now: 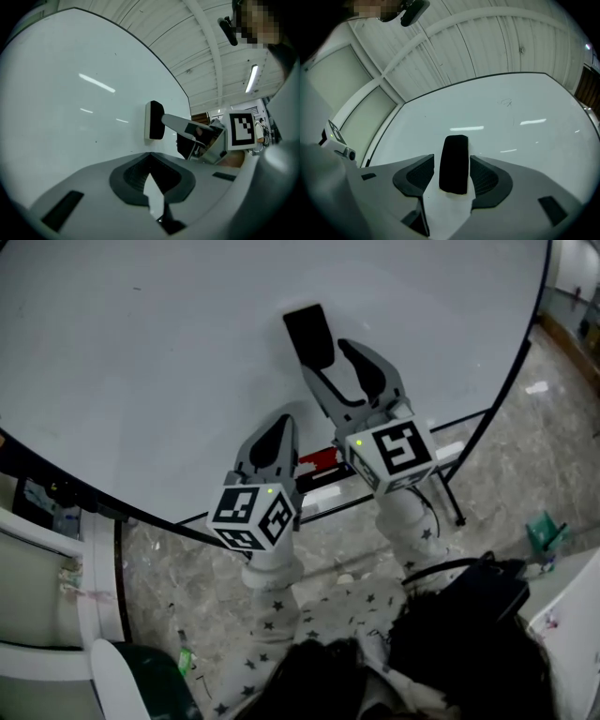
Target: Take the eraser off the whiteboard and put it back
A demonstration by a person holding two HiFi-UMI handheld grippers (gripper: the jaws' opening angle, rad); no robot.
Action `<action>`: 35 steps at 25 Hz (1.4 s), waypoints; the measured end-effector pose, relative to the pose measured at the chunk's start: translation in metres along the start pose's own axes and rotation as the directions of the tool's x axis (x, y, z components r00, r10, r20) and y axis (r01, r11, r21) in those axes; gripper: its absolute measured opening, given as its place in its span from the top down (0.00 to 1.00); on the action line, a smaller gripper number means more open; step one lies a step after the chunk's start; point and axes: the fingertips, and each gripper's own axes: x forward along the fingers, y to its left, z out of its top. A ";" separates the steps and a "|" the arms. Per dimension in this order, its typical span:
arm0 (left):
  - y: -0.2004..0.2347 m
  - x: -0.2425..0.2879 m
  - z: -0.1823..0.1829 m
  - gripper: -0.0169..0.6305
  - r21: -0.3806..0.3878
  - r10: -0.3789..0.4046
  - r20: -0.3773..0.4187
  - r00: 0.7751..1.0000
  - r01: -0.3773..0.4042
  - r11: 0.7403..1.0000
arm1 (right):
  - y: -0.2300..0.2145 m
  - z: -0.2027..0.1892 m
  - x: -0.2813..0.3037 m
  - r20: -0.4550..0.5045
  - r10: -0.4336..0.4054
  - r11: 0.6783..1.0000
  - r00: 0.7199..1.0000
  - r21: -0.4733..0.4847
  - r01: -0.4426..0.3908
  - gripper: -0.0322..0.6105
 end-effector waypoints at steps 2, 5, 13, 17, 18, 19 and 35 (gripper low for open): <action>0.011 0.001 0.001 0.97 0.004 -0.020 -0.004 1.000 0.020 1.000 | 0.006 -0.003 0.017 0.004 -0.019 1.000 1.000 -0.018 0.019 0.56; 0.041 -0.003 -0.001 0.97 0.002 -0.033 -0.008 0.999 0.033 0.999 | 0.020 -0.013 0.046 0.008 -0.044 0.998 0.999 -0.044 0.044 0.55; 0.042 -0.005 0.002 0.97 0.011 -0.035 0.002 0.999 0.035 0.999 | 0.003 -0.004 0.050 0.019 -0.135 0.980 0.991 -0.144 0.137 0.55; 0.043 -0.004 0.002 0.97 0.016 -0.028 0.000 1.000 0.028 0.999 | -0.004 -0.004 0.047 0.009 -0.171 0.966 0.985 -0.194 0.169 0.55; 0.042 -0.004 0.002 0.97 0.015 -0.031 0.000 1.000 0.031 0.999 | -0.005 -0.003 0.046 0.013 -0.181 0.964 0.983 -0.193 0.180 0.55; 0.041 -0.004 0.003 0.97 0.016 -0.034 0.001 0.999 0.034 0.999 | -0.007 -0.002 0.045 0.020 -0.192 0.963 0.981 -0.188 0.192 0.55; 0.044 -0.006 0.002 0.97 -0.004 -0.039 -0.003 0.999 0.039 0.999 | -0.013 0.001 0.037 0.041 -0.188 0.980 0.981 -0.060 0.191 0.55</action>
